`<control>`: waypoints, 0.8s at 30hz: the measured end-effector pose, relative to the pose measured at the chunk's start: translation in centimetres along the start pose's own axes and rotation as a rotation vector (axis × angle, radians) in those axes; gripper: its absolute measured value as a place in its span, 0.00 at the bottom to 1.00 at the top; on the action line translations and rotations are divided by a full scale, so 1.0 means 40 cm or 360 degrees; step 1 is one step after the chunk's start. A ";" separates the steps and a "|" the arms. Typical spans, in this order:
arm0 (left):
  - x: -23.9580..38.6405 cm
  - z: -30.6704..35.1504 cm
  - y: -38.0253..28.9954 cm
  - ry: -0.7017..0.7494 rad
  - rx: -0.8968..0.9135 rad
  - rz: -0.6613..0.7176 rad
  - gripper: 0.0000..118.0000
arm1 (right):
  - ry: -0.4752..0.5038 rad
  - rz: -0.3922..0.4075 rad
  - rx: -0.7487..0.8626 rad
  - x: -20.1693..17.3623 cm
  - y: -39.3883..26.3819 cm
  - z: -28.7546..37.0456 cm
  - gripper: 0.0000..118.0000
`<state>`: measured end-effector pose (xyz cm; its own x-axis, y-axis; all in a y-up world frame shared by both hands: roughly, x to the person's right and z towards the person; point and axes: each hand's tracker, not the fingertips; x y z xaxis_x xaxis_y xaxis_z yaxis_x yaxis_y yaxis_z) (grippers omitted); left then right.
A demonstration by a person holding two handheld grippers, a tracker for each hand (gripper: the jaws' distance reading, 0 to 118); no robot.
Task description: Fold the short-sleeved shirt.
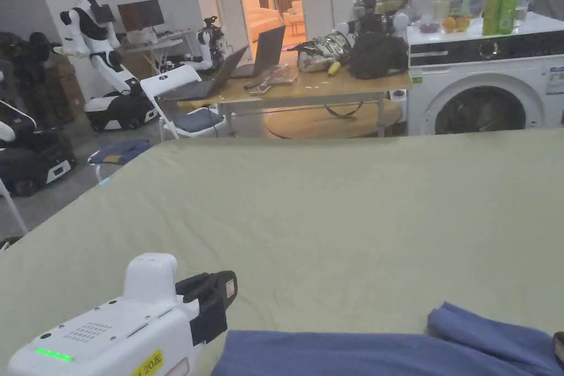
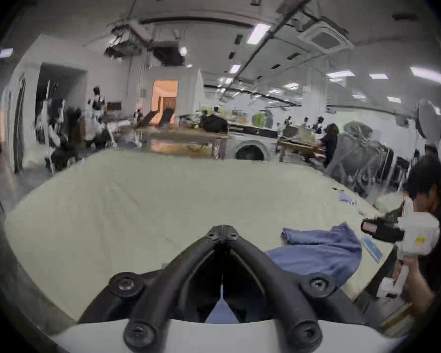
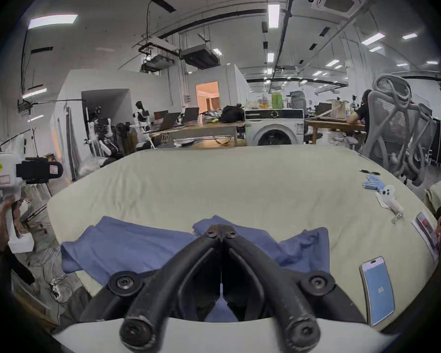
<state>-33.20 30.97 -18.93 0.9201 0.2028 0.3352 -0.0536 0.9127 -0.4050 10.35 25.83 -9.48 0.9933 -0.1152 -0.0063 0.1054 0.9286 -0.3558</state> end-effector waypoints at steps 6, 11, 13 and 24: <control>-0.157 -0.156 -0.007 -0.0023 -0.0298 0.0208 0.57 | -0.0013 -0.0055 -0.0057 0.027 -0.037 -0.004 0.00; -0.202 -0.314 -0.063 0.0077 -0.0570 0.0275 0.57 | -0.0050 -0.0089 -0.0110 0.058 -0.062 0.007 0.00; -0.224 -0.380 -0.091 0.0128 -0.0699 0.0315 0.54 | -0.0068 -0.0092 -0.0121 0.071 -0.065 0.015 0.00; -0.187 -0.450 -0.146 0.0257 -0.0914 0.0025 0.00 | -0.0177 -0.0180 -0.0175 0.121 -0.089 0.053 0.00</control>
<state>-32.77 17.73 -34.39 0.9706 0.1173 0.2100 0.1092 0.5629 -0.8193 14.90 22.72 -6.26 0.9751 -0.1716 0.1408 0.2173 0.8670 -0.4484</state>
